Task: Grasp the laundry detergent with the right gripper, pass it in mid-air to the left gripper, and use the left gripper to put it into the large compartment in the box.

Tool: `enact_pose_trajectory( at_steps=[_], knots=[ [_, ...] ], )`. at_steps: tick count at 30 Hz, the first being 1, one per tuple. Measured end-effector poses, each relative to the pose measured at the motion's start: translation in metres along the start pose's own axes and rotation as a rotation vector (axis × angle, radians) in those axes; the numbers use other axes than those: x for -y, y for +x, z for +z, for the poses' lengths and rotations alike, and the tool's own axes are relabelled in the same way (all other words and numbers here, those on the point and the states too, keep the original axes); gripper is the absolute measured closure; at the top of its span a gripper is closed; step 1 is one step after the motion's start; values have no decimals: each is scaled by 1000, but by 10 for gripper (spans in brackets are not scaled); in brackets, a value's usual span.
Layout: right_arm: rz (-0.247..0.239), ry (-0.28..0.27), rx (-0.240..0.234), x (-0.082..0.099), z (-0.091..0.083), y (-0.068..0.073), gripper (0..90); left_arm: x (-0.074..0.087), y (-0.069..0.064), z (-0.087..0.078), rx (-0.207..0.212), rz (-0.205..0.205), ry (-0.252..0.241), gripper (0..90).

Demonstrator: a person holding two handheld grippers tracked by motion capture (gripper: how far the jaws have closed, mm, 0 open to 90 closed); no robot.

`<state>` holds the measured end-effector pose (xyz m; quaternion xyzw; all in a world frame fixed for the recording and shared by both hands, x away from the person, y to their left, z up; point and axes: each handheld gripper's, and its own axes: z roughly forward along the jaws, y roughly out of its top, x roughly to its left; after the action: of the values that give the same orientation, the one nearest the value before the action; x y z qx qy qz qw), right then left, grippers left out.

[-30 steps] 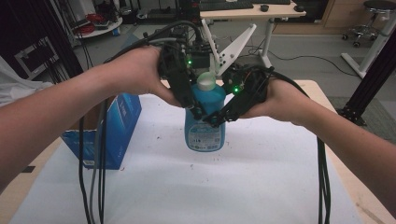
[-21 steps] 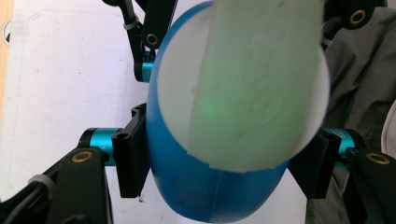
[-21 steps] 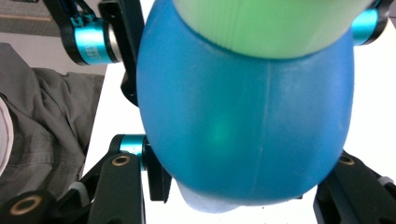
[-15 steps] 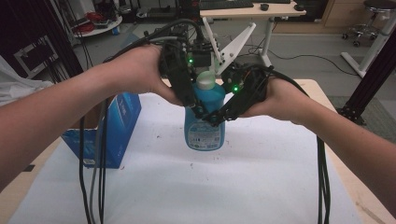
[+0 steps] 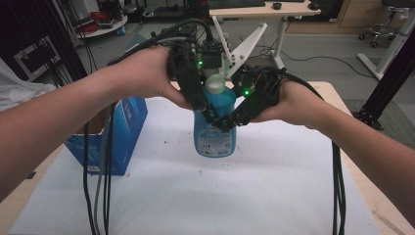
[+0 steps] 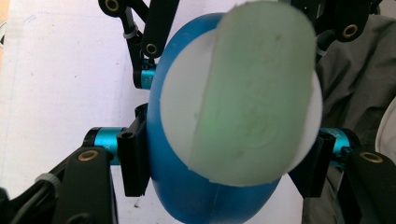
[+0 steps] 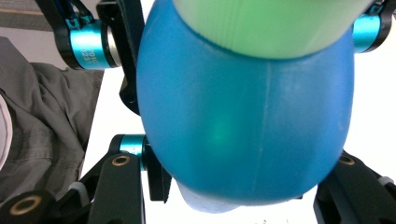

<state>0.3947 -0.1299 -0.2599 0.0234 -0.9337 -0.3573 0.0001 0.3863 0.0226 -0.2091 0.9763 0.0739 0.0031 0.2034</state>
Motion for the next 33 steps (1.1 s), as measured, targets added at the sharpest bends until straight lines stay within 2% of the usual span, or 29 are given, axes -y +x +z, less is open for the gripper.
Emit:
enact_pose_trajectory(
  at_steps=[13,23,24,25,26,28,31,33],
  knots=[
    [-11,-3,0,1,1,-2,472,0,2,1,-5,2,-6,372],
    [-10,-19,-33,3,3,-4,448,2,2,1,8,-23,-22,377],
    [-2,-32,-37,3,2,-3,391,2,2,1,11,-32,-21,377],
    [-2,-32,-37,3,2,-3,391,3,2,2,12,-36,-21,377],
    [-1,-46,-32,2,2,-4,307,4,3,2,9,-35,-15,378],
    [5,-46,-39,3,3,-4,258,5,2,2,8,-44,-24,378],
    [16,-50,-38,5,3,-5,222,7,3,0,6,-38,-19,378],
    [40,-51,-57,7,2,-6,208,8,4,-2,7,-46,-27,378]
  ],
)
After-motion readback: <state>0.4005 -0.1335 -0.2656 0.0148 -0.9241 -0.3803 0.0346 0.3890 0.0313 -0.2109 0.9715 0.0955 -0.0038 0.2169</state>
